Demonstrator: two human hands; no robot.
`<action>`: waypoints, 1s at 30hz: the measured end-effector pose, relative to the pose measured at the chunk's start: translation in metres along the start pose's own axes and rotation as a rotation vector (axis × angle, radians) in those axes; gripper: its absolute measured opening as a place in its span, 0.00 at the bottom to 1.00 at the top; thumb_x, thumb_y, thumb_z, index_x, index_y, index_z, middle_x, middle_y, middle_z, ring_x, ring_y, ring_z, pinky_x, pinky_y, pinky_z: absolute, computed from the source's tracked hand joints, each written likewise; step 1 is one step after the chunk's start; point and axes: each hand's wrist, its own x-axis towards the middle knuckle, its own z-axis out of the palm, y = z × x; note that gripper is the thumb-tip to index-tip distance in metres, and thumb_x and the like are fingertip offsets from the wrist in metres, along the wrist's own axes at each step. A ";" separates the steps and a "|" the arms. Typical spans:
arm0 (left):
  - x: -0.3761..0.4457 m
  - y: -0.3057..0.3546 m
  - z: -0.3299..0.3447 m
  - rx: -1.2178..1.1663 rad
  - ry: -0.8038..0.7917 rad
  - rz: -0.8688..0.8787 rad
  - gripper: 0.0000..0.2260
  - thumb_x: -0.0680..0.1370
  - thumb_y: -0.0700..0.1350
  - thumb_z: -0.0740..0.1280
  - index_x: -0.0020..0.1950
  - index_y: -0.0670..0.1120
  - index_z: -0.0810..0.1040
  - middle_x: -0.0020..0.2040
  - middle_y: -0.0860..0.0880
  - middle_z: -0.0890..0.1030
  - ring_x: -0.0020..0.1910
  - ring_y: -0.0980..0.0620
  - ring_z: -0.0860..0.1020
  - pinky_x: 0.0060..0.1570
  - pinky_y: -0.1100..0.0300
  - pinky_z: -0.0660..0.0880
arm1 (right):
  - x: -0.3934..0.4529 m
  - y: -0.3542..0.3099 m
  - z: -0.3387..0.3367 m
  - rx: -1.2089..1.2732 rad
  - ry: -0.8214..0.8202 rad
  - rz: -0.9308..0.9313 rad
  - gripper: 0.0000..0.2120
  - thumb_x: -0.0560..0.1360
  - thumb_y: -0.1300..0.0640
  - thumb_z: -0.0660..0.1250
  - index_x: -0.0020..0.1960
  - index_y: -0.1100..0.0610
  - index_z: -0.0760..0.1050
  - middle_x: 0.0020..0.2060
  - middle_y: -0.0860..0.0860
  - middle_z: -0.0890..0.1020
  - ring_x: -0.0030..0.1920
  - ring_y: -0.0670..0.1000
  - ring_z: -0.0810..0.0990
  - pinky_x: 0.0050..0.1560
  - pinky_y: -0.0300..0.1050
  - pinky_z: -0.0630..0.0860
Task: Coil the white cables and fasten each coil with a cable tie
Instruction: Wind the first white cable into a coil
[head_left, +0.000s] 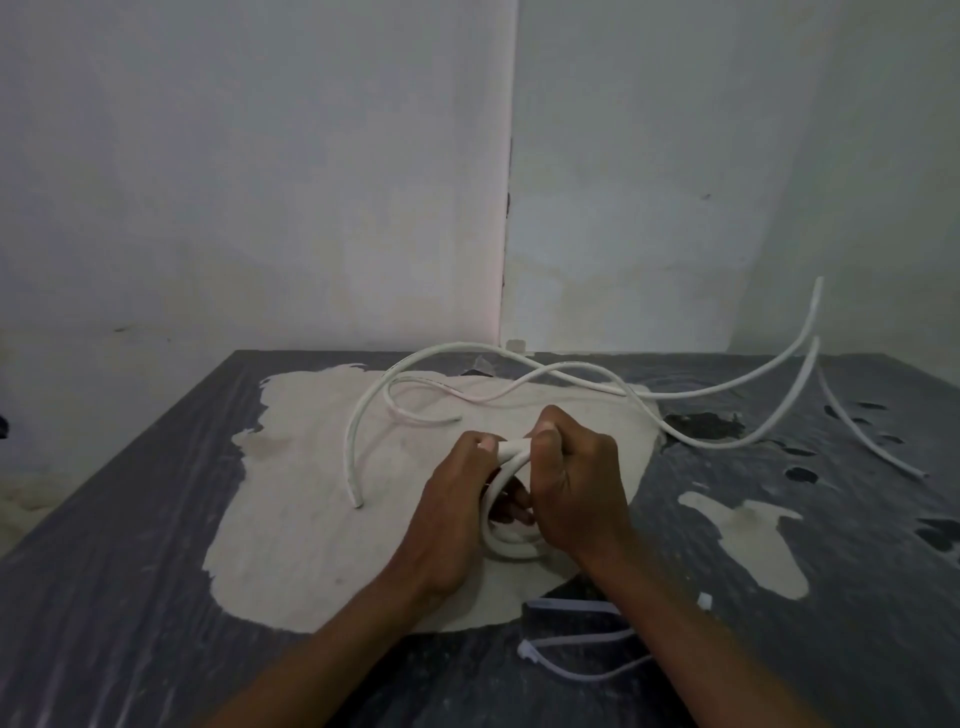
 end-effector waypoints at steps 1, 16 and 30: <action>-0.001 0.000 0.005 -0.011 0.089 0.006 0.16 0.84 0.45 0.50 0.50 0.46 0.77 0.39 0.57 0.83 0.37 0.61 0.81 0.39 0.70 0.76 | 0.000 -0.002 0.001 -0.011 0.007 0.001 0.15 0.77 0.51 0.50 0.33 0.51 0.65 0.23 0.42 0.66 0.23 0.45 0.69 0.24 0.29 0.62; 0.013 0.005 0.004 -0.181 0.255 -0.181 0.17 0.82 0.48 0.56 0.38 0.40 0.72 0.23 0.49 0.70 0.21 0.56 0.68 0.21 0.62 0.66 | -0.005 -0.016 0.012 -0.004 0.051 0.076 0.14 0.76 0.48 0.48 0.32 0.43 0.59 0.22 0.42 0.63 0.24 0.43 0.70 0.24 0.29 0.62; 0.015 0.002 0.005 -0.079 0.247 -0.205 0.16 0.82 0.44 0.54 0.36 0.42 0.71 0.23 0.49 0.70 0.21 0.56 0.67 0.21 0.63 0.66 | -0.007 -0.010 0.007 0.124 -0.016 0.161 0.18 0.75 0.47 0.52 0.32 0.55 0.68 0.24 0.48 0.70 0.26 0.45 0.68 0.27 0.34 0.64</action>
